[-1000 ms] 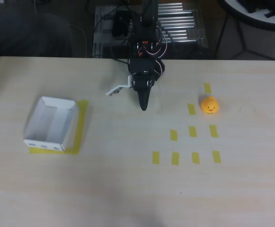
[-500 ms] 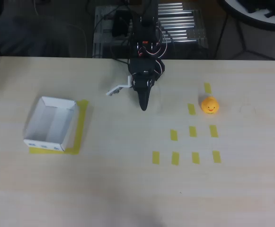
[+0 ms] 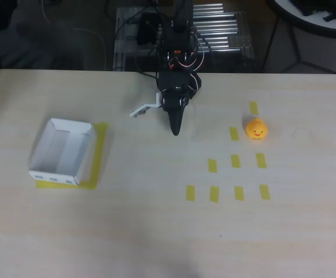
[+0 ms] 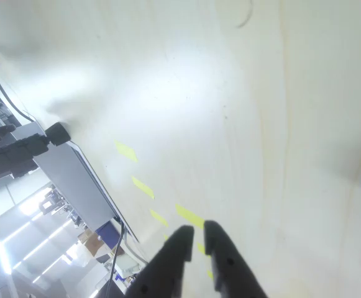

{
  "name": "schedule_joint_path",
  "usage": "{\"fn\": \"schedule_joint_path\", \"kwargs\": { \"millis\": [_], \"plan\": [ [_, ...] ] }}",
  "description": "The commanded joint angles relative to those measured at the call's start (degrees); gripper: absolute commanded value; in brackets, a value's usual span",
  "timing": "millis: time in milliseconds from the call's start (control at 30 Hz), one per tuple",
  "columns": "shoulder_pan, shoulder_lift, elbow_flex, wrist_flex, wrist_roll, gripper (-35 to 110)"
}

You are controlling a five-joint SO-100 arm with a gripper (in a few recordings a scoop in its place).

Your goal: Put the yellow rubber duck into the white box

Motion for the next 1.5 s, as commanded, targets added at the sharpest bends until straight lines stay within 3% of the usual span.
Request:
{"fn": "schedule_joint_path", "kwargs": {
  "millis": [0, 200, 367, 667, 767, 1033, 1167, 1267, 1467],
  "plan": [
    [-0.4, 2.9, 0.4, 0.9, 1.1, 0],
    [-1.0, -1.4, -2.0, -6.5, -3.7, 0],
    [-0.4, -15.4, -14.3, -13.4, -4.9, 0],
    [-0.6, -43.8, -56.8, 3.3, -5.1, 0],
    [-2.7, -46.8, -64.5, 8.6, -13.2, 8],
    [-9.8, -47.5, -67.5, 20.5, -30.2, 40],
    [-18.7, -49.8, -67.2, 26.4, -39.1, 44],
    [-24.4, -52.9, -68.7, 29.3, -40.3, 48],
    [-29.4, -63.9, -71.9, 30.8, -46.6, 56]
  ]
}}
